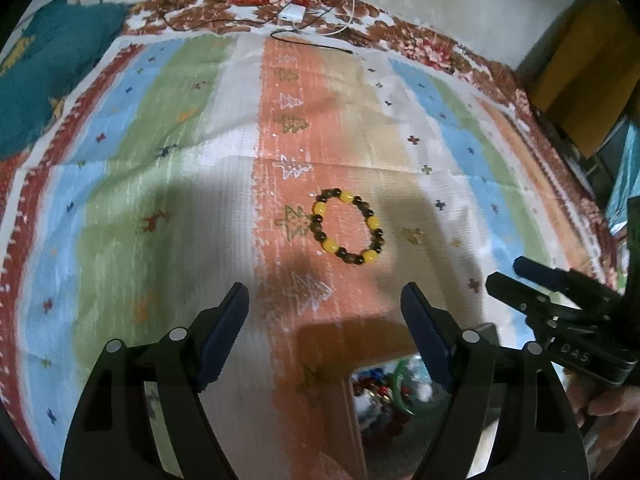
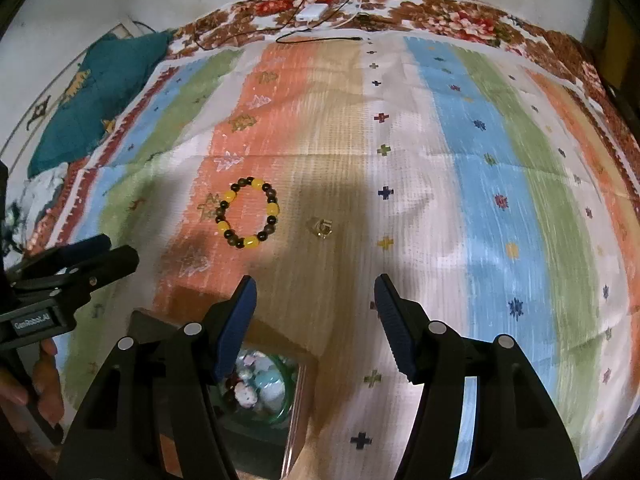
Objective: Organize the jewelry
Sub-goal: 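Move both tools toward the yellow-black bracelet and gold ring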
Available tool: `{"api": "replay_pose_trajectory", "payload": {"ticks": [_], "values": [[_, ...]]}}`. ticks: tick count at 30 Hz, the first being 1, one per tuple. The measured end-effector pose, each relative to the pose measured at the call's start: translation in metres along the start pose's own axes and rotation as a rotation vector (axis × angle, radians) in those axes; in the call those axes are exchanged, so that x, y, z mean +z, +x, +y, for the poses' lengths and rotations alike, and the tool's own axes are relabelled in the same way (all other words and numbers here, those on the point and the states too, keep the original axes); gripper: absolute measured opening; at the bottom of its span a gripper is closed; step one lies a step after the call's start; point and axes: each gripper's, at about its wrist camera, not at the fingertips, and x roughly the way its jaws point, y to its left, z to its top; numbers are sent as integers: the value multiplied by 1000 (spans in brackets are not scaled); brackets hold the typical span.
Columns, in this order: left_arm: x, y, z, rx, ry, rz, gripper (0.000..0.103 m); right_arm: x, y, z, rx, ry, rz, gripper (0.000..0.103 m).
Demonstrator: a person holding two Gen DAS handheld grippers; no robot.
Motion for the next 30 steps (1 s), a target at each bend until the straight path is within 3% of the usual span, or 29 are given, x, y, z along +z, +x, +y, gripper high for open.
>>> {"api": "replay_pose_trajectory", "payload": {"ticks": [30], "values": [[32,61,6,-4,26,90,78,29,47,-18,10,20,-13,61]]}}
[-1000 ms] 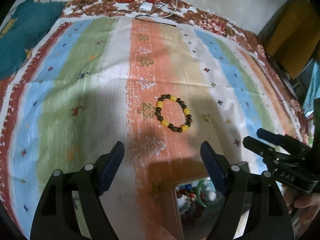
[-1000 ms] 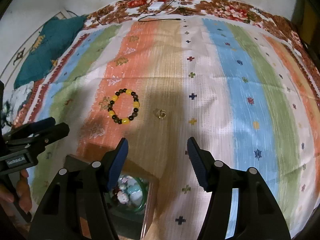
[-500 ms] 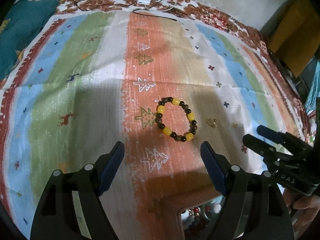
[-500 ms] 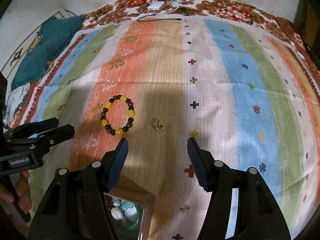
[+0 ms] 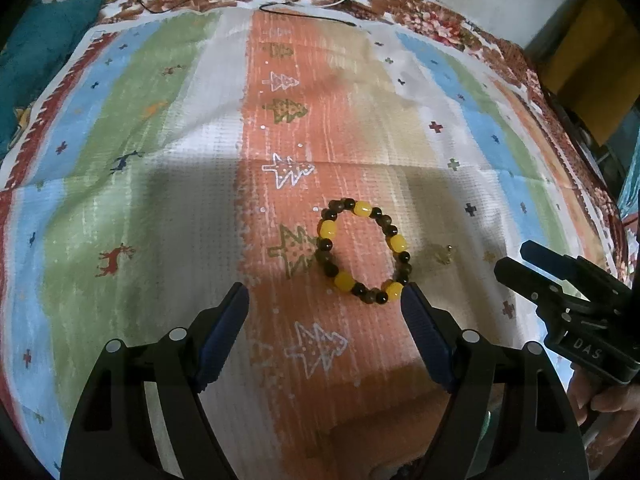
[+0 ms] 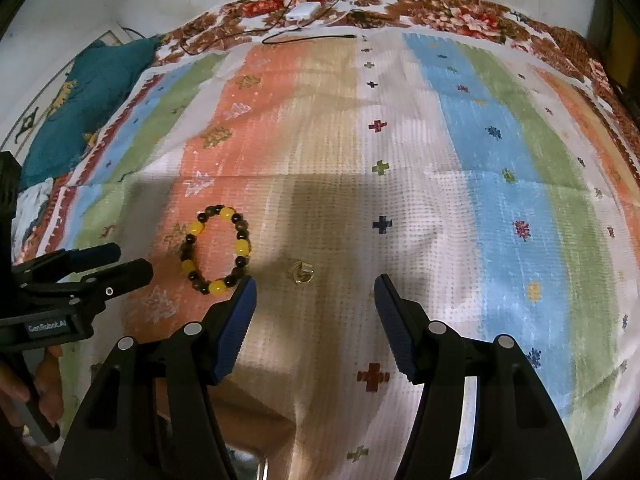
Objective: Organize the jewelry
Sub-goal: 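Move both tools toward the yellow-black bracelet and gold ring, then grasp the yellow-black bracelet with left tool while right grasps the gold ring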
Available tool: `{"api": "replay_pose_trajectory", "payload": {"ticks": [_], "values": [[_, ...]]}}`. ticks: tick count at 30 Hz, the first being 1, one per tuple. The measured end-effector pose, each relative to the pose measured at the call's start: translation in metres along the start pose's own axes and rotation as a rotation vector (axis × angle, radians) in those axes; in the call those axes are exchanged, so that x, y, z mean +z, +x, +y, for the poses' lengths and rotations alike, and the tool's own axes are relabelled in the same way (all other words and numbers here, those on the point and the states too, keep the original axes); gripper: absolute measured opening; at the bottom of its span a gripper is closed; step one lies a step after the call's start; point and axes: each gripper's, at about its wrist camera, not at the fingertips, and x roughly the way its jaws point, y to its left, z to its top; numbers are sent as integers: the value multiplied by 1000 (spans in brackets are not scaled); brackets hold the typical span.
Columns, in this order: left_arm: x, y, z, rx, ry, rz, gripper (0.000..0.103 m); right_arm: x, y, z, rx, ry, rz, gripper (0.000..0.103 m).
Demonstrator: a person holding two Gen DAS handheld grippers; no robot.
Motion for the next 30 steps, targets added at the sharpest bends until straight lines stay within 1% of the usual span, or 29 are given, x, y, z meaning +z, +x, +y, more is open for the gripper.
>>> {"api": "replay_pose_trajectory", "payload": {"ticks": [7,13,22,26,27,28,30], "values": [[8,17,-2,2,19,26,78,3,16,6,-11,-30,21,61],[15,28,0,-2,16,40,78,5,32,6,-33,-46,44,61],[18,45,4,-2,21,68,76,10,51,6,-18,-53,79,61],[20,48,2,7,36,63,75,10,56,8,-27,-62,91,50],[19,48,2,9,41,60,70,10,56,8,-28,-63,92,49],[19,48,1,14,51,58,63,10,56,8,-29,-64,93,49],[17,49,-1,39,81,56,59,10,58,8,-32,-69,101,46]]}}
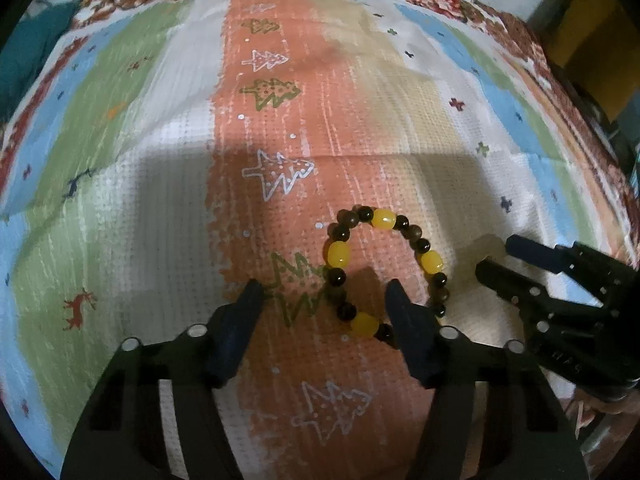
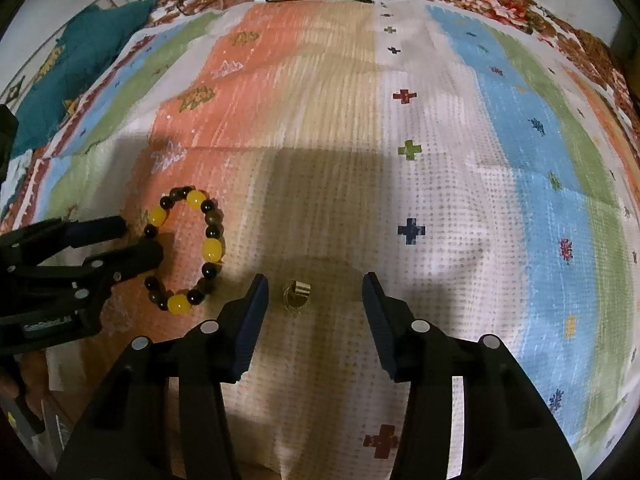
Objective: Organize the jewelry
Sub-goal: 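Grasp the yellow-black bracelet with left tool while right grasps the gold ring, then lift the yellow-black bracelet and gold ring and carry them over the tin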
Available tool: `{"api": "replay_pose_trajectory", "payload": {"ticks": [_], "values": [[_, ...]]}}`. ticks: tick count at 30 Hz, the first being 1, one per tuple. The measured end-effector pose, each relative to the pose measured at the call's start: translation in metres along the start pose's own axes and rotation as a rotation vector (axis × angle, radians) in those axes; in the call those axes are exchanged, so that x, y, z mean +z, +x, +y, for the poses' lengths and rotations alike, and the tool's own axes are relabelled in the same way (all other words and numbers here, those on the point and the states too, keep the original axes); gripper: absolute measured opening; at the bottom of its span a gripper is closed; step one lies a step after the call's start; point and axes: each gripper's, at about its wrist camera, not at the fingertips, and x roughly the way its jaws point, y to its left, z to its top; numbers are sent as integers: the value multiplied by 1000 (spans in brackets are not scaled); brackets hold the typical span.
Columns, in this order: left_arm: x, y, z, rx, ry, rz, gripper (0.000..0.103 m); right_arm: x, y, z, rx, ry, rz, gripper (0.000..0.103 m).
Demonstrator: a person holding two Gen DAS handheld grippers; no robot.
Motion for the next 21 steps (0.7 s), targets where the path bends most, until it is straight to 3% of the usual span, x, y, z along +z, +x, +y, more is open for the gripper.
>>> {"api": "replay_pose_trajectory", "payload": {"ticks": [5,6,7,9,10,21], "values": [[-2,2,-2,63,42,1,43,0,3,-1,-19,-2,13,31],[-2,1,-1,67,46,-3,27,0,4,-1,-20,-1,15,30],[-1,1,1,65,40,-3,19,0,5,-2,-18,3,19,28],[-1,1,7,66,30,-3,12,0,5,-3,-19,9,24,22],[-1,1,9,64,28,-3,10,0,6,-4,-20,10,27,18],[-5,-16,11,30,-6,-21,9,-2,1,-7,4,28,36,17]]}}
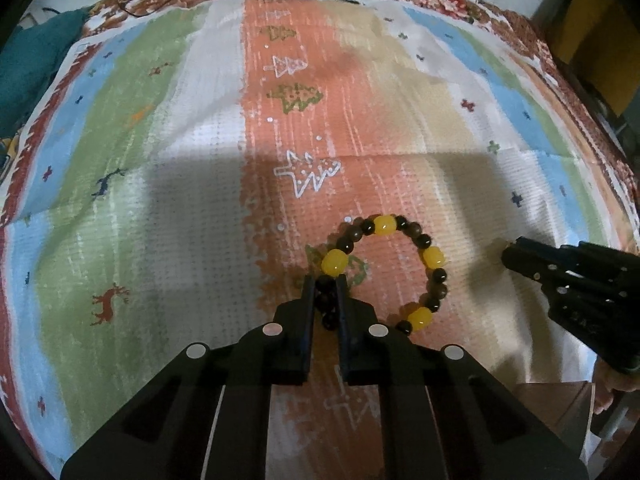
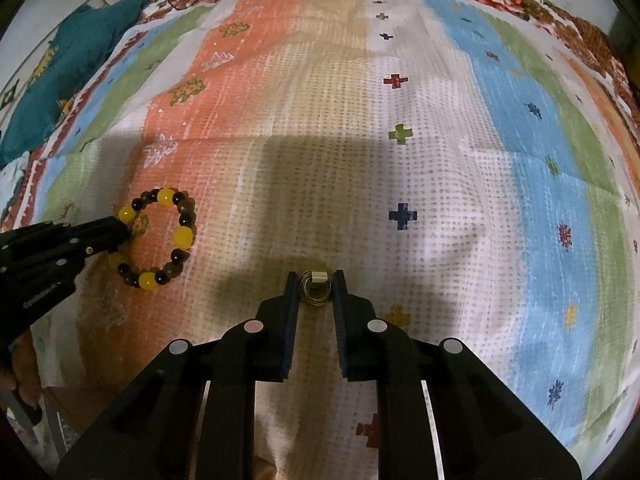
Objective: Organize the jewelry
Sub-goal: 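Lift the yellow-black bracelet and gold ring and carry them over the tin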
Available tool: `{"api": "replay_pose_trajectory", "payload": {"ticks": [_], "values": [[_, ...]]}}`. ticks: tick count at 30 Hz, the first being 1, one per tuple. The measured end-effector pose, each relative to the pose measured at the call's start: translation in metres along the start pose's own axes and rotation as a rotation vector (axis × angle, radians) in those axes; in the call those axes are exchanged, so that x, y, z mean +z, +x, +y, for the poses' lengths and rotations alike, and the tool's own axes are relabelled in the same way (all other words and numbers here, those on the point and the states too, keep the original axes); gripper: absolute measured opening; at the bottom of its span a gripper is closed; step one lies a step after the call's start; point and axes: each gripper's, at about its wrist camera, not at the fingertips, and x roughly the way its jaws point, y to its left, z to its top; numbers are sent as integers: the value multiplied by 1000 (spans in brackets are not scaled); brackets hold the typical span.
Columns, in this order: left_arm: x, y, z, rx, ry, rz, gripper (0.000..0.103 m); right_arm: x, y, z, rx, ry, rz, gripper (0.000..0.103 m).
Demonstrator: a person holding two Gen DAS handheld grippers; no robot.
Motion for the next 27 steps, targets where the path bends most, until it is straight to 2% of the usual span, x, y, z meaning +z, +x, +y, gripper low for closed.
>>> {"api": "replay_pose_trajectory", "payload": {"ticks": [17,27], "values": [[-2,-54,-18,-78,-21,-95,9,-6,-36,8,-9,-31,-53,17],[-8,-73,-22,-83,-30,-124,9,-14,-66,15,21,-28,-97,17]]}}
